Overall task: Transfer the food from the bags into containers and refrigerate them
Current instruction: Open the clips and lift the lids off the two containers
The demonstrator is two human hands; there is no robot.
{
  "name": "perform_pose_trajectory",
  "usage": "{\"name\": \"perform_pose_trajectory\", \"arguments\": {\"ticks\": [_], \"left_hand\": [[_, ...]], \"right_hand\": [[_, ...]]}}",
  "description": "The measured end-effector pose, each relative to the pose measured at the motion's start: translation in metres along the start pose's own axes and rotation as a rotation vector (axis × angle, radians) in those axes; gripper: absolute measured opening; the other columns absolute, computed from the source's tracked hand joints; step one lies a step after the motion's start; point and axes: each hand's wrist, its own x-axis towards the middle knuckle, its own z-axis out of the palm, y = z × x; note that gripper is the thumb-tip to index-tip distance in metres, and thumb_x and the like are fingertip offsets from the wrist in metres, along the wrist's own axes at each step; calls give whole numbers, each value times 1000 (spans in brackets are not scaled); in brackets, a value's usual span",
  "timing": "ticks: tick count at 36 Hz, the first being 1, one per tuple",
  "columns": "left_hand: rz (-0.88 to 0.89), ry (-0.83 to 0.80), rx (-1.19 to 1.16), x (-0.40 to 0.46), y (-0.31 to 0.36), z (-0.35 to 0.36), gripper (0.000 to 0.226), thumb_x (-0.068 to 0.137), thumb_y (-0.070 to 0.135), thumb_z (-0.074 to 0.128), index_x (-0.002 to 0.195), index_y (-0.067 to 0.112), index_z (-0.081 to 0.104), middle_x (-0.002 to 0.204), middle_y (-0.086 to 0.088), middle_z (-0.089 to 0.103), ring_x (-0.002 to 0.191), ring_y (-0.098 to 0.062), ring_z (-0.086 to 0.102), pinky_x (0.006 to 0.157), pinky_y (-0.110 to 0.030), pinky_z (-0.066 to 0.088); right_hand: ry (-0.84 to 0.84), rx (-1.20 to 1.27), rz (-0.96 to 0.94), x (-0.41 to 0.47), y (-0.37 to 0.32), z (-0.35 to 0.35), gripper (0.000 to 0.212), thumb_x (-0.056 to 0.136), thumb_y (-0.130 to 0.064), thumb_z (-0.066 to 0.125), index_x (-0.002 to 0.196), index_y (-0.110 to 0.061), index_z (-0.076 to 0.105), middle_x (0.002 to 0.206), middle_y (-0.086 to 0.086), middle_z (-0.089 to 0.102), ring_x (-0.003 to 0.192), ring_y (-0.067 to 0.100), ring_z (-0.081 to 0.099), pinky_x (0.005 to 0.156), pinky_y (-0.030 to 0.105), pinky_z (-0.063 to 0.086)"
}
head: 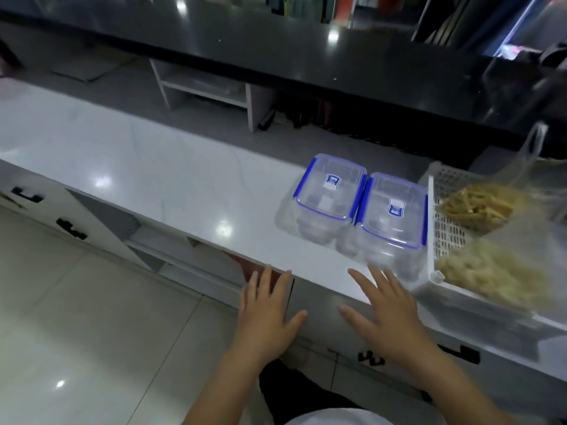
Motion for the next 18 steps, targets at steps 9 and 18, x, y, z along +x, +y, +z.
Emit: {"name": "perform_pose_trajectory", "arguments": {"ticks": [9,18], "left_hand": [[78,-52,299,114,-20,-75,81,96,65,41,158,40,-5,168,0,-19,153,-27,-20,122,-46,-9],[145,-163,197,202,-1,-115,79,95,62,48,158,41,5,169,6,-8,156,-24,-7,125,-52,8]], "right_hand": [[104,-105,-11,153,-23,-45,75,92,-74,31,156,-45,8,169,-3,-6,154,24,-12,121,53,-3],[79,-183,112,257,-15,-38,84,80,-88,3,154,-49,-8,167,-3,-16,151,29,-25,116,59,-13]]}}
